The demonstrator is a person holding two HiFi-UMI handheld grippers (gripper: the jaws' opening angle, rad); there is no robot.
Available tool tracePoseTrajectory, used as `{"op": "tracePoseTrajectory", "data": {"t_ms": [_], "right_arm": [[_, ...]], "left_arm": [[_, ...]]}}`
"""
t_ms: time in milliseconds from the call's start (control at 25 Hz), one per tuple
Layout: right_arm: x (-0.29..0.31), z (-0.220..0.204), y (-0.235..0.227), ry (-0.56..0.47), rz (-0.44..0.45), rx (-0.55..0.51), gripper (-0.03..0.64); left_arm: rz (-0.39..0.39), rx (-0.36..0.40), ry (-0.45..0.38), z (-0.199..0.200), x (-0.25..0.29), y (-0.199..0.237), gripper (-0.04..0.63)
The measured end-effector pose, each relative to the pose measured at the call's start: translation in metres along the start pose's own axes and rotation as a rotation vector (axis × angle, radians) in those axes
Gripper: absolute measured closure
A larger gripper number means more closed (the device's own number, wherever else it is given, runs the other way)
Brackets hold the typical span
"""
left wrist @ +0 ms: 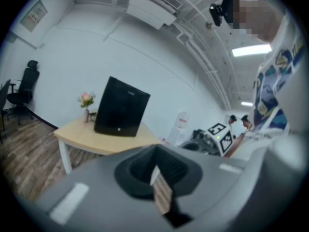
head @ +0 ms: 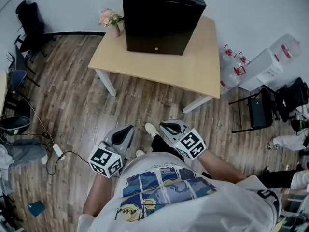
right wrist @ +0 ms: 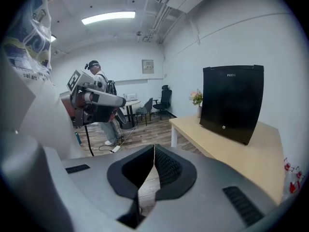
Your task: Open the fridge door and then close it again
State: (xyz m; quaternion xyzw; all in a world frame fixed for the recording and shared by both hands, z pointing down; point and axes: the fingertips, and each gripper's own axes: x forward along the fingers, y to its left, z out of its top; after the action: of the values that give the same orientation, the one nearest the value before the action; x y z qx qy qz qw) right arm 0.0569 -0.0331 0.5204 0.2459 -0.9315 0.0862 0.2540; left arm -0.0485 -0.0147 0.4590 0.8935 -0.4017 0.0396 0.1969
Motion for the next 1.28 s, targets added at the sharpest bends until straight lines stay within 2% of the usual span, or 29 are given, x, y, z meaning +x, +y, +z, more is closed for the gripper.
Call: {"op": "tracePoseTrajectory", "data": {"t_ms": [720, 1280], "right_arm": [[-0.002, 0.006, 0.024, -0.049, 0.023, 0.002, 0.604], [-0.009, 0.006, 0.035, -0.060, 0.022, 0.023, 0.604]], "left_arm": [[0.038, -0.001, -0.004, -0.009, -0.020, -0.004, 0.588], [0.021, 0.010, -0.012, -0.009, -0.023, -0.012, 0.588]]}}
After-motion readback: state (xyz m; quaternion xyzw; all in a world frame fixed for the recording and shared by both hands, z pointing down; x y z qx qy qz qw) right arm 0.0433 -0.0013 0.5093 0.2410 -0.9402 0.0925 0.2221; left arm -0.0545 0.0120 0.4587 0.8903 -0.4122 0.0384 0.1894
